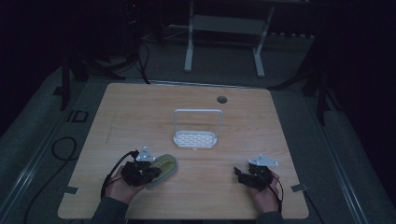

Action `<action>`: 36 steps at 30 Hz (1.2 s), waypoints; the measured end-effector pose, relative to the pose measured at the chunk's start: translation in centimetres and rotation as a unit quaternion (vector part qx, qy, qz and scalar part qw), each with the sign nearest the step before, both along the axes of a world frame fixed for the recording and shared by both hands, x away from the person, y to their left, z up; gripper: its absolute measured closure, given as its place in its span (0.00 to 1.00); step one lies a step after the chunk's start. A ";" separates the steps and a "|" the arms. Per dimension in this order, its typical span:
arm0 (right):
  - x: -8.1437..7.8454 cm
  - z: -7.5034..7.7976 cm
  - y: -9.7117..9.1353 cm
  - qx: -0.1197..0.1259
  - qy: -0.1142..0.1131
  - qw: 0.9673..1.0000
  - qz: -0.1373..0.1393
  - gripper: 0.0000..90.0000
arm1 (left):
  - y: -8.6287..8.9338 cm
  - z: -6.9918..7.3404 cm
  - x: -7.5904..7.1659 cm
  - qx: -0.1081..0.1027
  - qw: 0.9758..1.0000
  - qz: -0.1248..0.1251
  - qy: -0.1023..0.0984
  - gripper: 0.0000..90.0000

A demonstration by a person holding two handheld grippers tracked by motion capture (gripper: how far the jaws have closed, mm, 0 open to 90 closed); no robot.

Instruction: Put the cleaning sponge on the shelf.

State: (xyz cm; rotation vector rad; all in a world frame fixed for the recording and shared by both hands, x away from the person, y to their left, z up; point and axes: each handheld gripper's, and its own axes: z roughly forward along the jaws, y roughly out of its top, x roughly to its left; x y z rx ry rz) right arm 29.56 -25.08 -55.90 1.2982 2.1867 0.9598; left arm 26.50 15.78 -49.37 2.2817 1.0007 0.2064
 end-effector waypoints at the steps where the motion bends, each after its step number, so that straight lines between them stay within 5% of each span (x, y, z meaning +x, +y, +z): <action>1: 0.0 0.0 0.0 0.000 0.000 1.000 0.000 0.34 | 0.1 0.5 0.1 0.000 1.000 -0.004 -0.005 0.92; 10: 0.0 0.0 0.0 0.000 0.000 1.000 0.000 0.34 | 0.2 2.2 1.2 0.000 1.000 0.002 -0.016 0.77; 19: 0.0 0.0 0.0 0.000 0.000 1.000 0.000 0.34 | 0.5 2.4 2.4 0.013 1.000 0.006 -0.007 0.67; 36: 0.0 0.0 0.0 0.000 0.000 1.000 0.000 0.34 | -0.3 2.8 4.1 0.053 0.998 -0.030 0.016 0.64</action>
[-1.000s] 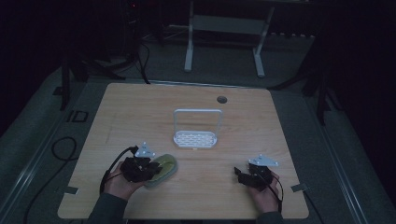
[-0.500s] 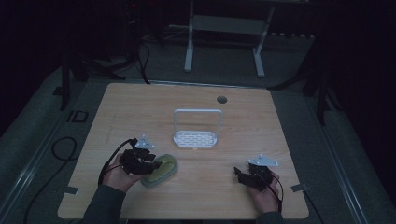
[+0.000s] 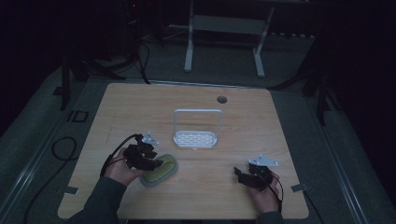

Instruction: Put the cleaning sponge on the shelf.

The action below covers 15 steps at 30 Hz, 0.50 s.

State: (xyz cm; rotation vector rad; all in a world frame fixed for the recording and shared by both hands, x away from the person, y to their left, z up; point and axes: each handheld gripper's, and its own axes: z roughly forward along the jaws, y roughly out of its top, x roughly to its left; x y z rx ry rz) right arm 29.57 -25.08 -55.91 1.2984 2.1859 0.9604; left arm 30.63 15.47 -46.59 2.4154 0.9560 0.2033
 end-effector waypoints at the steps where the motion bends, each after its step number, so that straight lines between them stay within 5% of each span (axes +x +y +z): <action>1: 0.0 0.0 0.0 0.000 0.000 1.000 0.000 0.34 | -0.1 -0.1 0.2 0.004 1.000 -0.003 0.005 0.64; 15: 0.0 0.0 0.0 0.000 0.000 1.000 0.000 0.34 | -0.5 -0.3 1.0 0.033 0.999 -0.008 0.034 0.66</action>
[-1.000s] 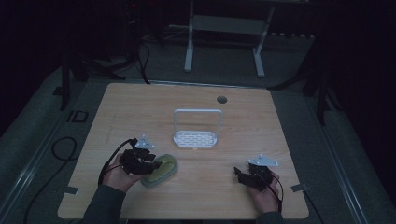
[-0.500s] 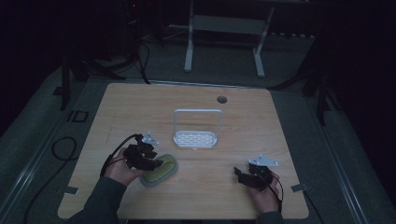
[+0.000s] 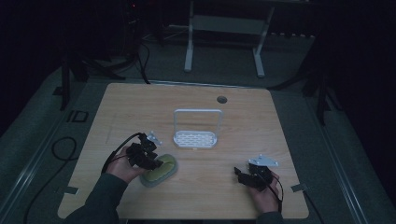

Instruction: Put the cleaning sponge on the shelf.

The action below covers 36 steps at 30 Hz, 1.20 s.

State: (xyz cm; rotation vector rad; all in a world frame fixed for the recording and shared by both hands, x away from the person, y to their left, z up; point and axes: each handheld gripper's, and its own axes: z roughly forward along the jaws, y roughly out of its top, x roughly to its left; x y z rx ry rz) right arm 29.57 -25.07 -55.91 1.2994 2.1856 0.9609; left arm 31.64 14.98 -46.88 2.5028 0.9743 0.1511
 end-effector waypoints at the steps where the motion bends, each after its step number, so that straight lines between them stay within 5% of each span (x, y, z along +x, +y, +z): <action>1: 0.0 0.0 0.0 0.000 0.000 1.000 0.000 0.34 | 0.0 0.0 0.0 0.000 1.000 0.002 0.003 0.66; 36: 0.0 0.0 0.0 0.000 0.000 1.000 0.000 0.34 | -1.6 -0.7 1.8 0.062 0.996 -0.022 0.066 0.66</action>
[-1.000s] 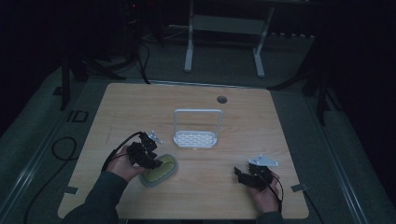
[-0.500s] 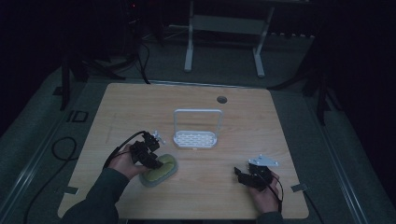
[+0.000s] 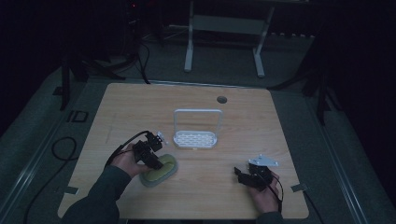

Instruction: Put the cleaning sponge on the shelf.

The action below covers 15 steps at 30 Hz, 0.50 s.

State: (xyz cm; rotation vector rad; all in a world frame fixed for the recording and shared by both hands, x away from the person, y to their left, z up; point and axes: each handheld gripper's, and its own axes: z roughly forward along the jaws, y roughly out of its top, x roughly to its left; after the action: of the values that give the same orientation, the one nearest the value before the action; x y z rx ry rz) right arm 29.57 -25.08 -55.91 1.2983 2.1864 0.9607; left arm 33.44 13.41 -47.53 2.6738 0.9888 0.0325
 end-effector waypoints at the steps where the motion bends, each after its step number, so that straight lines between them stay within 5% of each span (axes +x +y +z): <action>1: 0.0 0.0 0.0 0.000 0.000 1.000 0.000 0.34 | 0.0 0.0 0.1 0.001 1.000 -0.002 0.001 0.66; 15: 0.0 0.0 0.0 -0.001 -0.001 1.000 0.001 0.34 | -1.0 0.0 0.8 0.026 0.999 -0.017 0.020 0.67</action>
State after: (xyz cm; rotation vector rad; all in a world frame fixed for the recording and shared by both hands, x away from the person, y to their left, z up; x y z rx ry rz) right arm 29.58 -25.09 -55.91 1.2955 2.1866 0.9605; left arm 34.21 12.42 -47.55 2.7481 0.9673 -0.0032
